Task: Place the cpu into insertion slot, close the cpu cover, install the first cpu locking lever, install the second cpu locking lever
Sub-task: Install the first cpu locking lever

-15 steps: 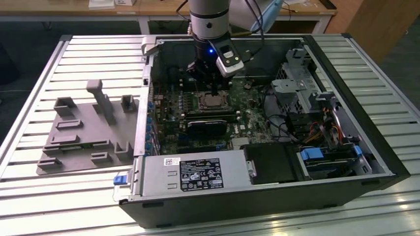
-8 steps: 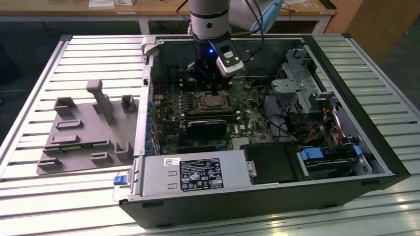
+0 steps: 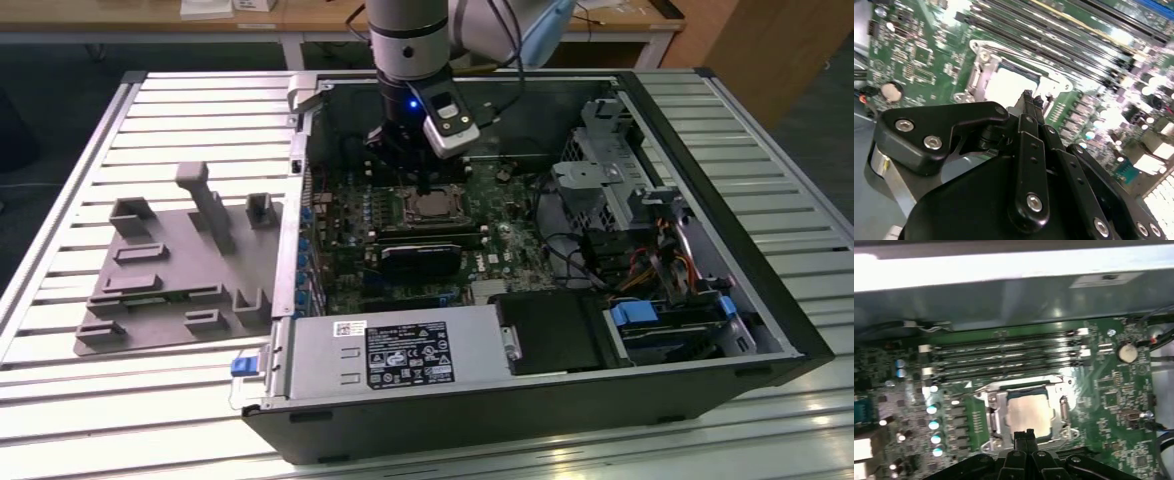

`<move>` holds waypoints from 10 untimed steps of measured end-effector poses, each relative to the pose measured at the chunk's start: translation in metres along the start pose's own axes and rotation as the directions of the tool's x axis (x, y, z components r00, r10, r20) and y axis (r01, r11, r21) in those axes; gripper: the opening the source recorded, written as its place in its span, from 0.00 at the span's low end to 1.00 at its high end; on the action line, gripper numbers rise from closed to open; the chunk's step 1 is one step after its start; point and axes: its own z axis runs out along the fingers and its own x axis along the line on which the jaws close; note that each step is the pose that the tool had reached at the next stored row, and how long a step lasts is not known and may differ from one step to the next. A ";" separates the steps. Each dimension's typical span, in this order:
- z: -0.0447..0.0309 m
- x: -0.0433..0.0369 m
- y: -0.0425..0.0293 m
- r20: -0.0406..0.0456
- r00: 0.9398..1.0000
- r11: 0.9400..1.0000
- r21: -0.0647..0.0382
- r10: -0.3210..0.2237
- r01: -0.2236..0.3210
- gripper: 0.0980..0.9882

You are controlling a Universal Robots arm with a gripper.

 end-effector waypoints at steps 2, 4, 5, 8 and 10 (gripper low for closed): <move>-0.0006 0.0055 -0.0008 0.000 1.000 1.000 0.000 0.000 0.000 0.00; -0.0013 0.0120 -0.0017 0.000 1.000 1.000 0.000 0.000 0.000 0.00; -0.0016 0.0153 -0.0021 0.000 1.000 1.000 0.000 0.000 0.000 0.00; -0.0025 0.0243 -0.0034 0.000 1.000 1.000 0.000 0.000 0.000 0.00; -0.0031 0.0299 -0.0042 0.000 1.000 1.000 0.000 0.000 0.000 0.00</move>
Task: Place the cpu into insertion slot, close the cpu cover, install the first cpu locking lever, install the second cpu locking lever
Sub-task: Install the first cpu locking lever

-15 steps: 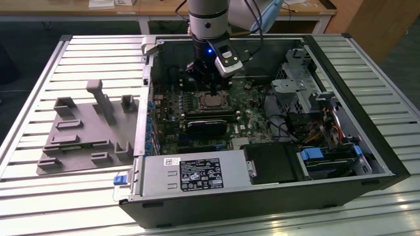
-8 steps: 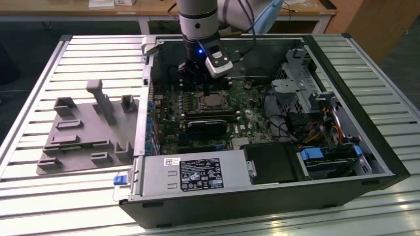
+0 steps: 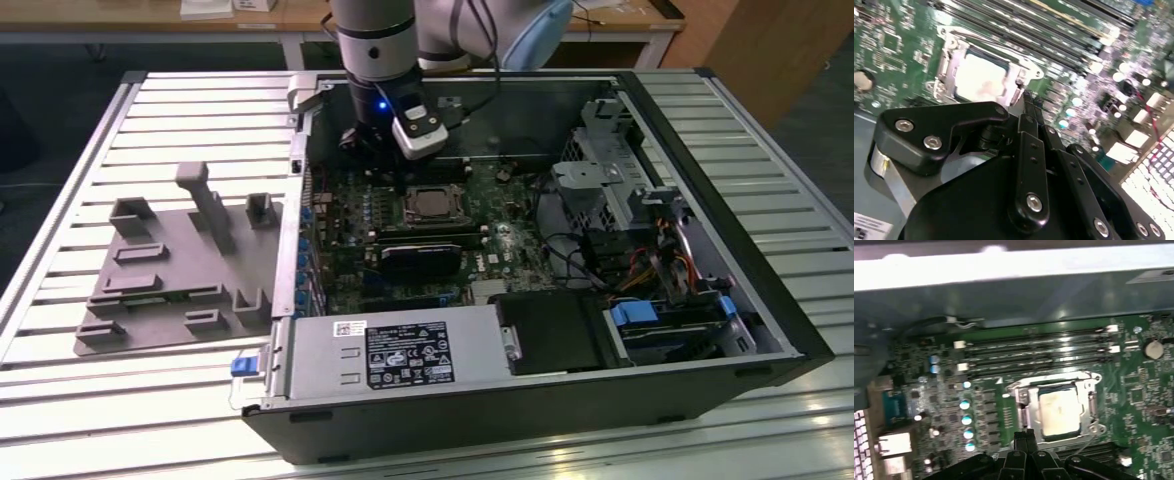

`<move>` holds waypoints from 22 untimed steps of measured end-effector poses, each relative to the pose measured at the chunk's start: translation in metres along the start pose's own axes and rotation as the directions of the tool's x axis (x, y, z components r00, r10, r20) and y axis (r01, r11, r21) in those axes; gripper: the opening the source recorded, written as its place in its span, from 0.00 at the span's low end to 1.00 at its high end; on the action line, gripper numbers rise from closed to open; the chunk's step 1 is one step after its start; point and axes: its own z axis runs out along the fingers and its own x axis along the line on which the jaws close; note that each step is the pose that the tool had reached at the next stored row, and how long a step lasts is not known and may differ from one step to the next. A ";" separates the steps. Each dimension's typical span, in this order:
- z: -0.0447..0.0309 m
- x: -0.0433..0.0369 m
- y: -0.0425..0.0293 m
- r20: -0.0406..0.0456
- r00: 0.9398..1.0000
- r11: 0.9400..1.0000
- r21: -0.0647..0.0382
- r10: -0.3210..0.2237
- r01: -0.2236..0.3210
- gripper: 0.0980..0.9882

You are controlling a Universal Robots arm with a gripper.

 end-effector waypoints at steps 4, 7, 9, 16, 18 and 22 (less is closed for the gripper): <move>-0.0010 0.0093 -0.0013 -0.001 1.000 1.000 -0.010 0.001 -0.001 0.00; -0.0014 0.0133 -0.0019 -0.006 1.000 0.999 -0.047 0.003 -0.004 0.00; -0.0015 0.0146 -0.0021 -0.012 1.000 0.997 -0.082 0.004 -0.005 0.00; -0.0018 0.0183 -0.0025 -0.028 1.000 0.981 -0.196 0.000 -0.005 0.00; -0.0018 0.0188 -0.0026 -0.031 1.000 0.975 -0.223 -0.001 -0.006 0.00; -0.0017 0.0190 -0.0026 -0.033 0.999 0.972 -0.237 -0.003 -0.005 0.00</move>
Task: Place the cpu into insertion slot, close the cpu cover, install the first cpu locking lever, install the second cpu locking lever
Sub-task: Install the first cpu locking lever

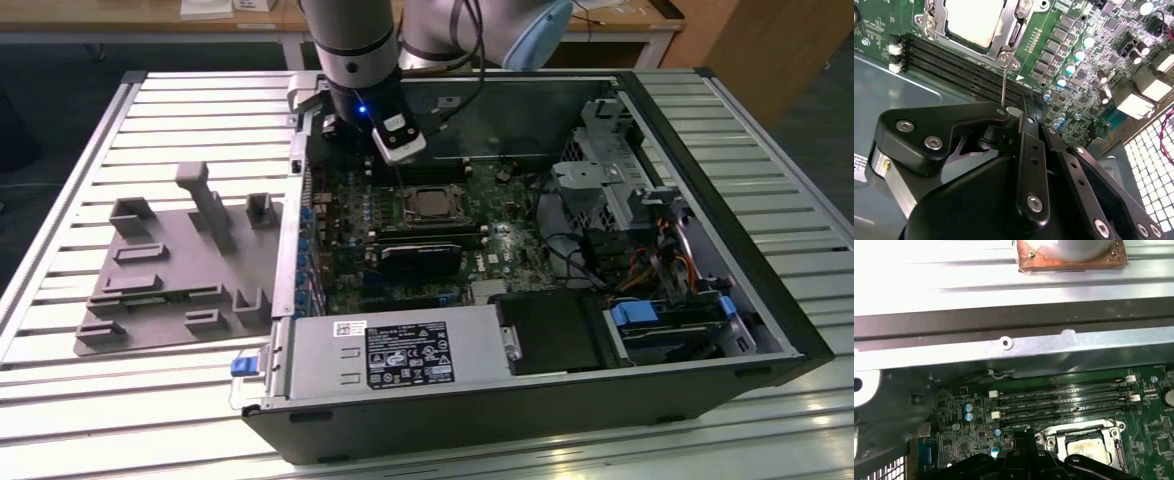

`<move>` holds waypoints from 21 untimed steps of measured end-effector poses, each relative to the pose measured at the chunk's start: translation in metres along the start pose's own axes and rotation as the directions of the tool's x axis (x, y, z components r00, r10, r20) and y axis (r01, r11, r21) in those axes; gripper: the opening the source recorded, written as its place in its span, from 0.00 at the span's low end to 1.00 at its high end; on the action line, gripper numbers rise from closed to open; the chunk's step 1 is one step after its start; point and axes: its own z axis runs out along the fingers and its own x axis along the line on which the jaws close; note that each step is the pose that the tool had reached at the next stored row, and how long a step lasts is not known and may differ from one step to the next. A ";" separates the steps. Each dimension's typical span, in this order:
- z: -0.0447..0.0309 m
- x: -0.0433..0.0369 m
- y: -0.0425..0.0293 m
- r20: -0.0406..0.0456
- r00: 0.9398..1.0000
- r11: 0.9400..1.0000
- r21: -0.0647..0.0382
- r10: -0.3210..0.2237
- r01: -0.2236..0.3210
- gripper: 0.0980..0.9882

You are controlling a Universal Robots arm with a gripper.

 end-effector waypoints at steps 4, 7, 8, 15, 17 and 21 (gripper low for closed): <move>-0.0001 -0.0001 -0.0001 -0.001 1.000 1.000 -0.003 0.000 0.000 0.00; 0.0004 -0.0035 0.0004 0.000 1.000 1.000 -0.004 0.000 0.000 0.00; 0.0006 -0.0057 0.0006 0.000 1.000 1.000 -0.003 0.000 0.000 0.00; 0.0037 -0.0311 0.0034 -0.002 1.000 1.000 -0.003 0.001 -0.001 0.00; 0.0045 -0.0380 0.0042 -0.002 1.000 1.000 -0.003 0.001 -0.001 0.00; 0.0052 -0.0419 0.0046 -0.002 1.000 1.000 -0.003 0.001 -0.001 0.00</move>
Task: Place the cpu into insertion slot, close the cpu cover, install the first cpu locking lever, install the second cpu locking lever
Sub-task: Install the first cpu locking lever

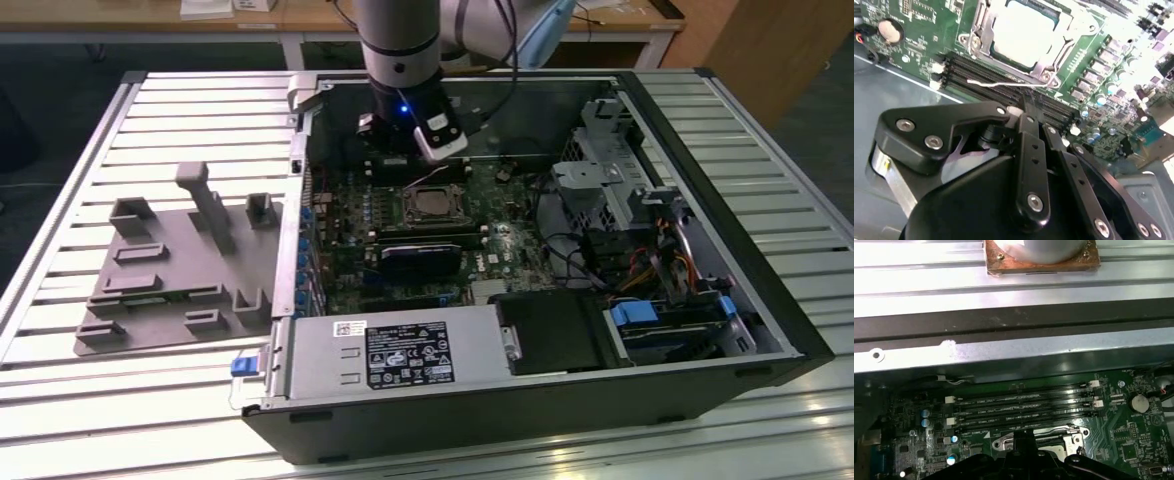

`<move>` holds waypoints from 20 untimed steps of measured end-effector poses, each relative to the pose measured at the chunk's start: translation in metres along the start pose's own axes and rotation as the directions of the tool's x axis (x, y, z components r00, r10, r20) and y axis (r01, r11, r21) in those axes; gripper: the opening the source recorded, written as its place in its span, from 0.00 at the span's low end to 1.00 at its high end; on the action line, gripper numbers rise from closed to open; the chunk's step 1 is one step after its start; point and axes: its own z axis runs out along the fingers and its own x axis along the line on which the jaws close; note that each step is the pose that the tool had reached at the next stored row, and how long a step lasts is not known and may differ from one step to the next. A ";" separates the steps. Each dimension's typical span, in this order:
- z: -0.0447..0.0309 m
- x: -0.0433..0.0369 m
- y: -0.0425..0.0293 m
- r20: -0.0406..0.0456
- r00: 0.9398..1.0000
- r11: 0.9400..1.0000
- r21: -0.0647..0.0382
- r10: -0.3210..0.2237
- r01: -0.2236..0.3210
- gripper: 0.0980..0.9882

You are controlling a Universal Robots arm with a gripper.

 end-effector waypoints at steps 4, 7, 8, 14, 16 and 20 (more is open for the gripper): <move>0.0013 -0.0002 -0.0002 0.004 1.000 1.000 0.000 -0.001 0.001 0.00; 0.0024 -0.0002 -0.0005 0.025 1.000 1.000 -0.003 -0.006 0.006 0.00; 0.0027 -0.0001 -0.0005 0.035 0.999 1.000 -0.005 -0.008 0.008 0.00; 0.0038 -0.0001 -0.0008 0.101 0.995 1.000 -0.013 -0.022 0.023 0.00; 0.0048 -0.0003 -0.0010 0.114 0.993 1.000 -0.014 -0.025 0.027 0.00; 0.0084 -0.0014 -0.0019 0.119 0.993 1.000 -0.014 -0.011 0.013 0.00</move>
